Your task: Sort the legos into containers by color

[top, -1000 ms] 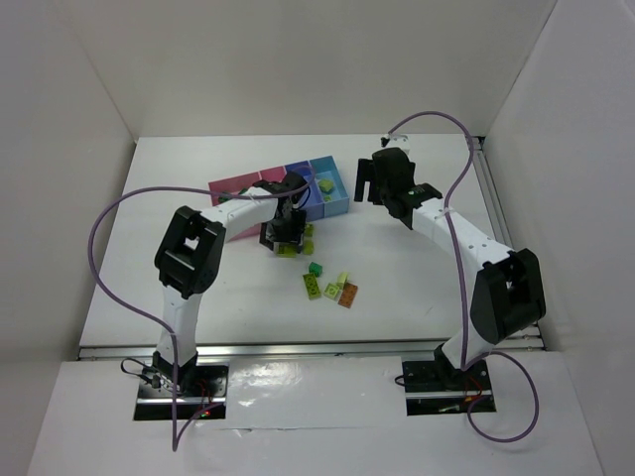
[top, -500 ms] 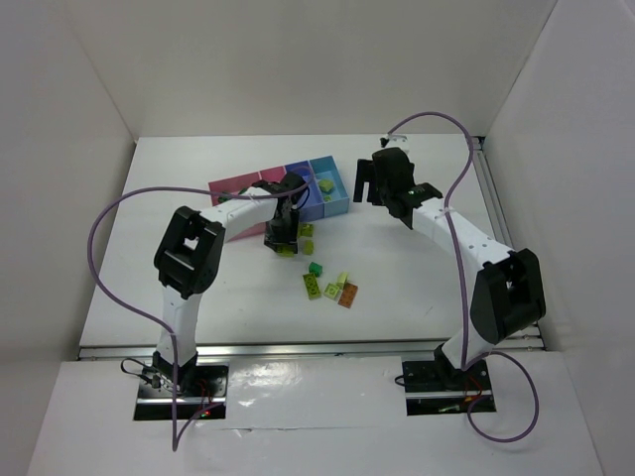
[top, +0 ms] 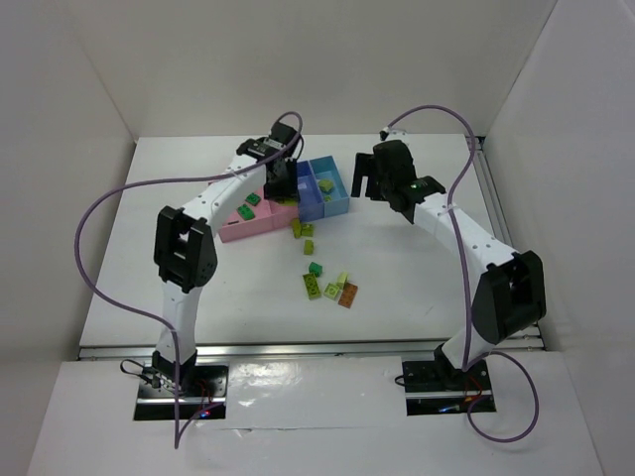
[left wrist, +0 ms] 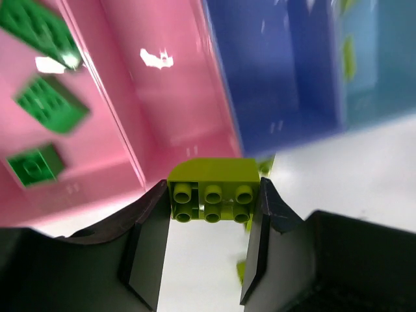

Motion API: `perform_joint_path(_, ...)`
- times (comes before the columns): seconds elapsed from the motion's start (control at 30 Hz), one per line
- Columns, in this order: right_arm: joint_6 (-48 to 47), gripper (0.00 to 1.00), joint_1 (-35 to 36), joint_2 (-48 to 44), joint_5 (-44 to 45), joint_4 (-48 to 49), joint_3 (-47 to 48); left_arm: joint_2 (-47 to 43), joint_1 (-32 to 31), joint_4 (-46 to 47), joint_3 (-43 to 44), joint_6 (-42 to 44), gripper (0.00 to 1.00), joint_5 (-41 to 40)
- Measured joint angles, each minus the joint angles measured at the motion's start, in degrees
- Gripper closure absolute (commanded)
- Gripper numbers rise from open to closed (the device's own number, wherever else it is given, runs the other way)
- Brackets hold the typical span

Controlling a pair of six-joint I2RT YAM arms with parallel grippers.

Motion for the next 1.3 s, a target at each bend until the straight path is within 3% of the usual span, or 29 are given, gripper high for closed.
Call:
perform_joint_path(0.2, 0.72, 0.1, 0.68, -1.75, -0.07, -1.22, -1.18, 6.93, 3.21, -0.9, 11.76, -0.37, 0.53, -1.68)
perform_joint_path(0.3, 1.01, 0.1, 1.62, -3.5, -0.76, -1.77, -2.32, 10.54, 4.61, -1.81, 14.12, -0.87, 0.38, -1.31)
perform_joint_path(0.53, 1.38, 0.1, 9.68, -4.31, -5.18, -2.08, -7.13, 13.75, 5.73, -2.6, 15.72, -2.08, 0.25, 0.07)
perform_joint_path(0.77, 1.07, 0.1, 19.19, -1.16, -9.94, -2.47, -9.73, 10.43, 5.73, -2.47, 14.58, -1.49, 0.25, 1.29)
perform_joint_path(0.9, 0.31, 0.18, 22.01, 4.0, -10.56, -2.64, -9.73, 4.61, 5.73, -2.45, 10.95, -1.16, 0.25, 1.57)
perform_joint_path(1.1, 0.42, 0.23, 23.56, 10.6, -10.01, -2.75, -9.68, -4.0, 5.73, -2.1, 6.82, -0.22, 0.25, 1.51)
perform_joint_path(1.3, 1.01, 0.32, 23.56, 13.51, -9.01, -1.88, -8.28, -5.9, 5.79, -1.9, 4.83, -0.2, 0.27, 1.51)
